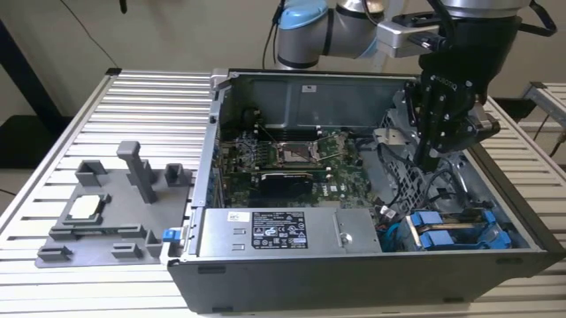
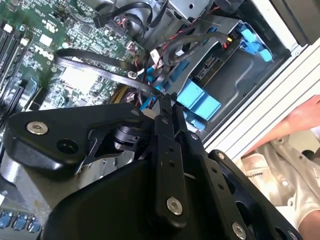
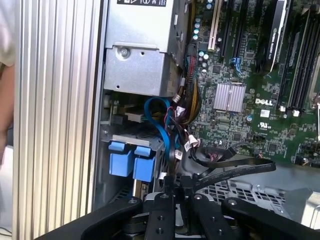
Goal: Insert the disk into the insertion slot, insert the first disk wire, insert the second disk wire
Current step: 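Insert the first disk wire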
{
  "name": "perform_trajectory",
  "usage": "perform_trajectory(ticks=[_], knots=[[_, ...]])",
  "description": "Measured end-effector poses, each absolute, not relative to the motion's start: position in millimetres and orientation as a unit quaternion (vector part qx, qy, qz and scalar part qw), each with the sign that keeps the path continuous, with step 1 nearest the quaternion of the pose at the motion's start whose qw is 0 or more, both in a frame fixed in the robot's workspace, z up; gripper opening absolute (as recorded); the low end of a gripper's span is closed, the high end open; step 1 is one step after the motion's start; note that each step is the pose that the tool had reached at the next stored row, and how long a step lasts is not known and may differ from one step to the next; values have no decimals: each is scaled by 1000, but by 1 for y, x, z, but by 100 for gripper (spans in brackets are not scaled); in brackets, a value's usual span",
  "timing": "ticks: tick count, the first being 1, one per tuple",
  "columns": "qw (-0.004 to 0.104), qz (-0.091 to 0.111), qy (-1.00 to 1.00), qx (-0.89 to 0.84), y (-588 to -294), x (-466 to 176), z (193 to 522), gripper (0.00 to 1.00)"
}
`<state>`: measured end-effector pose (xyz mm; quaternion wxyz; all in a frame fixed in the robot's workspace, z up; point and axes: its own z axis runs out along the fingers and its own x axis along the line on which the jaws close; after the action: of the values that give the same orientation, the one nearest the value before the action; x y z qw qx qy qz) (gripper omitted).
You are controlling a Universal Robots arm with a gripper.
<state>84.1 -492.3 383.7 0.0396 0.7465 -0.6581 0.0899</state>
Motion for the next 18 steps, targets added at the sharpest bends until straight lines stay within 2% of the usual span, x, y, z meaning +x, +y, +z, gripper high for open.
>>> perform_trajectory(ticks=[11,18], knots=[[41,91,-658,746,-494,84,384,16],[42,88,-658,747,-515,86,383,16]])
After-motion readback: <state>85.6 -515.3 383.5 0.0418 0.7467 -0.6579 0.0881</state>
